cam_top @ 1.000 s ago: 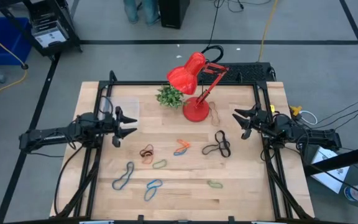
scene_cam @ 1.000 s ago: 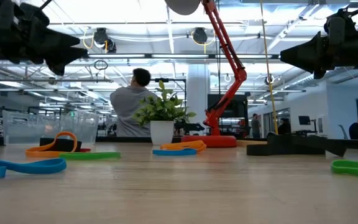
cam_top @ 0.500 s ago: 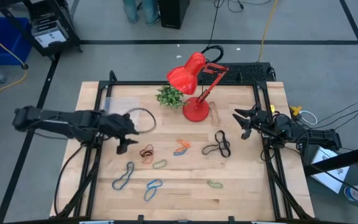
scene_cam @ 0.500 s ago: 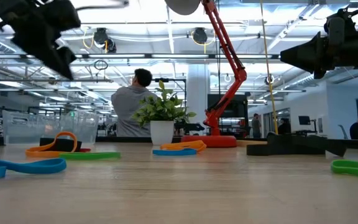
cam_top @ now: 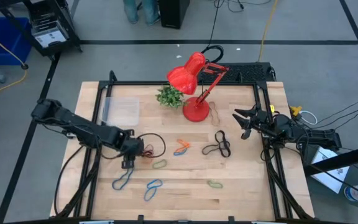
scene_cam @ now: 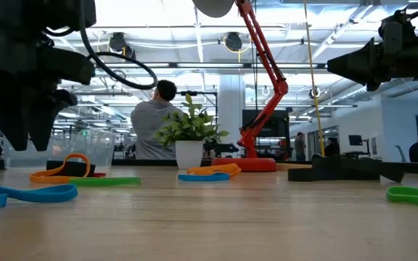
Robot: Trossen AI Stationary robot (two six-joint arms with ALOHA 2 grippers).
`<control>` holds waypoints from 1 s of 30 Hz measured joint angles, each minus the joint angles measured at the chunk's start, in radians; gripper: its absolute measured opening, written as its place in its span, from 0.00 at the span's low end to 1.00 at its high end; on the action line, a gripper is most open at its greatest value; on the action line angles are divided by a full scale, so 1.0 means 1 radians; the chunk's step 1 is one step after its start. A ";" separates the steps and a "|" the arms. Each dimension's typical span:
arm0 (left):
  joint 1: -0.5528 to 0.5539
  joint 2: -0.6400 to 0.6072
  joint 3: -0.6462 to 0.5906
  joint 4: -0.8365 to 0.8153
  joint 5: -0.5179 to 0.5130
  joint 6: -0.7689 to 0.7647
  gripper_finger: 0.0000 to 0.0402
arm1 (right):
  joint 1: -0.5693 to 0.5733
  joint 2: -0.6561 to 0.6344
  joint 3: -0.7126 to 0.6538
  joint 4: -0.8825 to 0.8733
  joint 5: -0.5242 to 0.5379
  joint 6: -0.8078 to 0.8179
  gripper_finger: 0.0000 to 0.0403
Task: Pick and place rubber bands into bin
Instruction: Put the black rubber band into the transparent bin
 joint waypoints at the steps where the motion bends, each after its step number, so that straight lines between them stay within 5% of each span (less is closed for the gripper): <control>1: -0.002 0.007 0.000 0.027 0.000 -0.017 0.50 | 0.000 0.000 0.000 0.000 0.000 0.000 0.28; 30: -0.025 0.015 0.001 0.171 -0.044 -0.108 0.50 | 0.000 0.000 0.000 -0.023 0.000 -0.011 0.28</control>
